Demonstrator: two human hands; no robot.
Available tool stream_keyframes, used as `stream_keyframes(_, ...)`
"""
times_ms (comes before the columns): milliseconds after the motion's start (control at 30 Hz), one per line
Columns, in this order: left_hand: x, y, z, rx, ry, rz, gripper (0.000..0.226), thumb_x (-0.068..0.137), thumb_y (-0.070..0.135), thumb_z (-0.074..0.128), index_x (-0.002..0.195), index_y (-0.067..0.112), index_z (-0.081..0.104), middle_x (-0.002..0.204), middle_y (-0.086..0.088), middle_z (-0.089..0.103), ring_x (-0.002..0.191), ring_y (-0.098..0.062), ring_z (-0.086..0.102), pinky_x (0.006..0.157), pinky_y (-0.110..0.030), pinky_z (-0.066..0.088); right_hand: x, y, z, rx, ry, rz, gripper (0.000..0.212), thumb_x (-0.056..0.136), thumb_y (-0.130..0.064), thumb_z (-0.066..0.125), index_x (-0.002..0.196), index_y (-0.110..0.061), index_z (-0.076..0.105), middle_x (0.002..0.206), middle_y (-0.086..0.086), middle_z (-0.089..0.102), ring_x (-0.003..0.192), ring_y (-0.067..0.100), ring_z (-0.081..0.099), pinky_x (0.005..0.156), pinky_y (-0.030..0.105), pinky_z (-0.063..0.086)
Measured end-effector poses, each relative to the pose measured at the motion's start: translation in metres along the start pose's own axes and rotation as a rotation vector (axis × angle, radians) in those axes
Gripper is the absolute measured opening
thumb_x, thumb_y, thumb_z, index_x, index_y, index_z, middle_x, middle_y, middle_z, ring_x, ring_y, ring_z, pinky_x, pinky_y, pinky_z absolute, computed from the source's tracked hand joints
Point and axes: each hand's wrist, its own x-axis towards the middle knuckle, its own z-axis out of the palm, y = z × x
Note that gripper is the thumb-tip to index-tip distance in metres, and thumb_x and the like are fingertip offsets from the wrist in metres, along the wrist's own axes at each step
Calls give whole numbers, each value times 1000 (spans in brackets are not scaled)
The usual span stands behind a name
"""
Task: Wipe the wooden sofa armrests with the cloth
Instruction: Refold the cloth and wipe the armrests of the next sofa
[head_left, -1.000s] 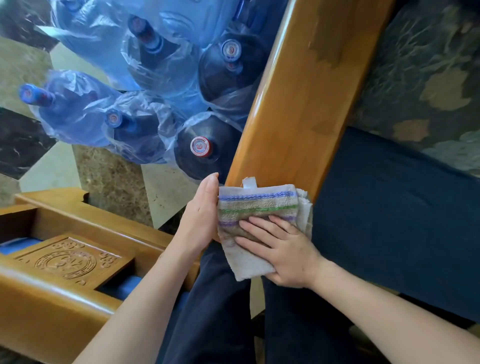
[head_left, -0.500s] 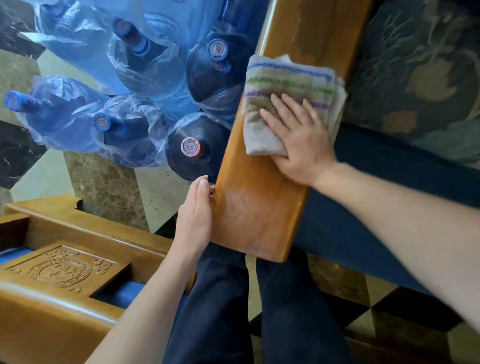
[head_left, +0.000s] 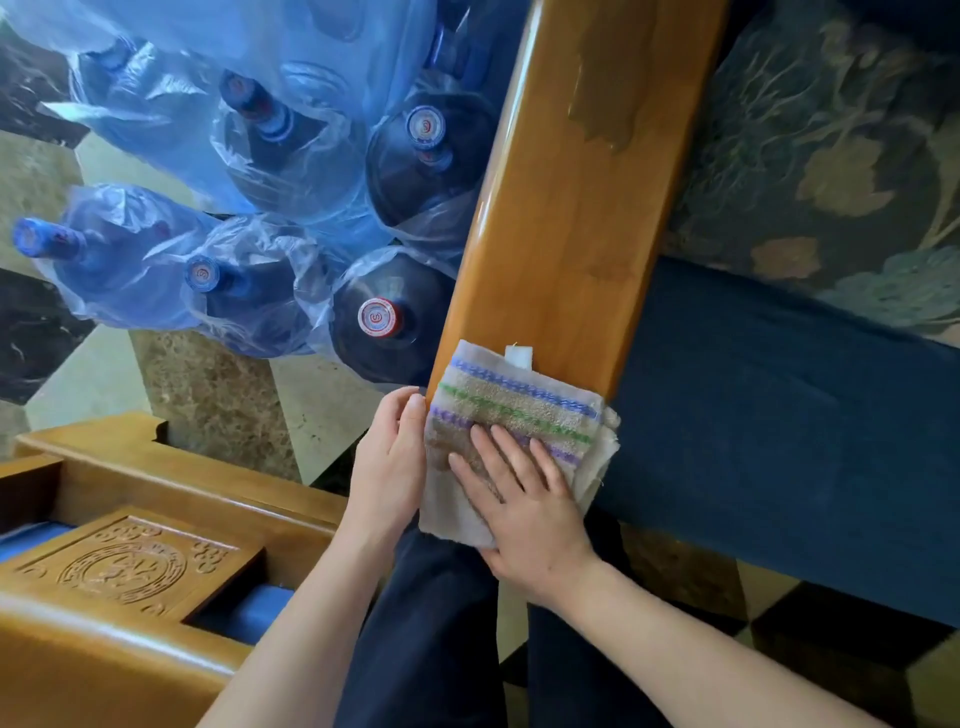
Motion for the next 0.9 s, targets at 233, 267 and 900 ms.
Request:
stream_keyframes(233,23,14,1,185,0,15,18,103,35,50,118,34,60,105,16,68,99,2,63,82,-12,45,39,135,-32,88,-115,-829,58,93,-43,61,147,-22,57,163,2,45,153,20,37,127,45,25)
stream_keyframes(267,27,20,4,214,-9,50,21,103,31,52,123,32,59,109,14,65,100,-2,63,89,-20,49,53,149,-37,84,-152,-881,57,94,-43,60,147,-21,57,162,2,45,153,20,37,127,44,24)
stream_keyframes(900,140,187,64,558,-66,320,52,96,27,68,143,22,45,137,-5,48,124,-26,53,103,-49,50,148,80,-60,370,426,964,75,87,-31,46,160,-26,35,171,-4,25,160,14,12,131,44,1)
